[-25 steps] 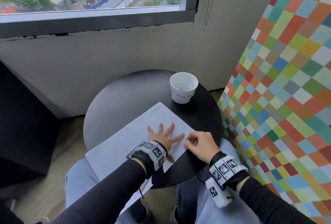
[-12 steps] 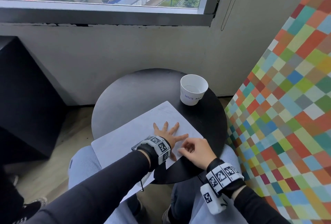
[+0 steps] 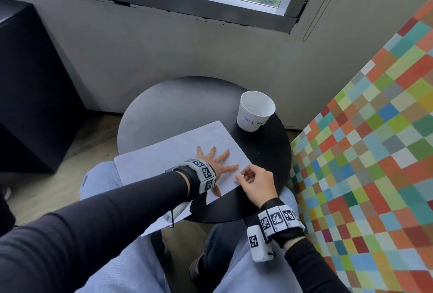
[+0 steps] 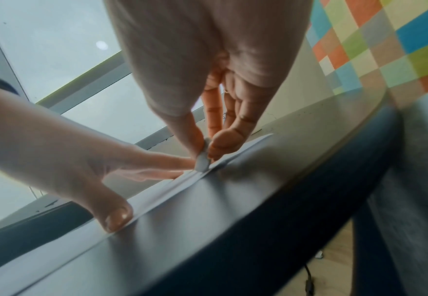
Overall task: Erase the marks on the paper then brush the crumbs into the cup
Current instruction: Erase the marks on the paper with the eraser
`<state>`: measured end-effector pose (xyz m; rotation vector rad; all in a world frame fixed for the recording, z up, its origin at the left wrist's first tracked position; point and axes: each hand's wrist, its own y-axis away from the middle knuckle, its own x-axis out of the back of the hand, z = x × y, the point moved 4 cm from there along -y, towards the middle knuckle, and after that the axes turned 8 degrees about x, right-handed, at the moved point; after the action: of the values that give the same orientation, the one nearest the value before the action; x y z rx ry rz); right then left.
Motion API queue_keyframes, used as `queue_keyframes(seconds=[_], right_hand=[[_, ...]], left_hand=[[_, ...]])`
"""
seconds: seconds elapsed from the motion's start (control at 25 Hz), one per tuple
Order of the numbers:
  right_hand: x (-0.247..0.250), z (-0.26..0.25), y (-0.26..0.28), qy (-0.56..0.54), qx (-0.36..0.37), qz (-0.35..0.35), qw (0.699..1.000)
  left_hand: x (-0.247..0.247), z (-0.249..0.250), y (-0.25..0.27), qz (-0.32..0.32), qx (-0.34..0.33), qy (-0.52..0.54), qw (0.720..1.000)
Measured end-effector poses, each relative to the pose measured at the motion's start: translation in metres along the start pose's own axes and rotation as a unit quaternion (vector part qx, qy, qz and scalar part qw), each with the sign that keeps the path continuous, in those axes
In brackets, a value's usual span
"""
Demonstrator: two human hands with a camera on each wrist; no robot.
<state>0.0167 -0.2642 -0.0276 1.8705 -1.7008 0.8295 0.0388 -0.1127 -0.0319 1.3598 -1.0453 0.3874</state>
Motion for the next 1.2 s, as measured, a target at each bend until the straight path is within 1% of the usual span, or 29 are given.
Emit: queue_keyframes(seconds=[0.08, 0.12, 0.24, 0.28, 0.6, 0.68, 0.88, 0.96, 1.04, 1.08, 1.2], right_hand=[[-0.005, -0.004, 0.004, -0.012, 0.013, -0.038, 0.999], [-0.006, -0.005, 0.006, -0.013, 0.018, -0.042, 0.999], [-0.001, -0.003, 0.005, -0.018, 0.011, -0.001, 1.000], [0.000, -0.003, 0.005, -0.025, 0.013, 0.003, 1.000], [-0.002, -0.009, 0.009, -0.039, 0.050, -0.004, 0.998], [-0.005, -0.008, 0.009, -0.028, 0.046, -0.008, 0.999], [-0.003, -0.001, 0.004, 0.004, 0.029, 0.027, 0.999], [-0.012, -0.009, 0.009, 0.004, 0.047, 0.005, 0.999], [-0.020, -0.016, 0.013, 0.008, 0.075, -0.033, 0.997], [-0.021, -0.016, 0.010, 0.006, 0.077, -0.039, 0.996], [-0.010, -0.007, 0.002, 0.003, 0.028, 0.012, 1.000]], left_hand=[[-0.002, -0.001, 0.000, 0.001, 0.001, 0.005, 1.000], [-0.003, -0.001, -0.001, 0.002, 0.000, 0.009, 1.000], [-0.005, -0.003, -0.002, 0.001, 0.002, 0.024, 1.000], [-0.006, -0.004, -0.002, -0.001, 0.004, 0.026, 1.000], [-0.007, -0.002, -0.001, -0.002, 0.009, 0.037, 0.999], [-0.007, -0.001, 0.000, -0.001, 0.009, 0.041, 0.999], [-0.005, -0.002, 0.006, 0.007, 0.009, 0.046, 0.999], [-0.006, -0.004, 0.007, 0.012, 0.009, 0.042, 0.999], [-0.006, -0.005, 0.005, 0.019, 0.003, 0.043, 0.999], [-0.007, -0.007, 0.006, 0.021, 0.002, 0.044, 0.999], [-0.008, -0.008, 0.005, 0.018, 0.011, 0.054, 0.998]])
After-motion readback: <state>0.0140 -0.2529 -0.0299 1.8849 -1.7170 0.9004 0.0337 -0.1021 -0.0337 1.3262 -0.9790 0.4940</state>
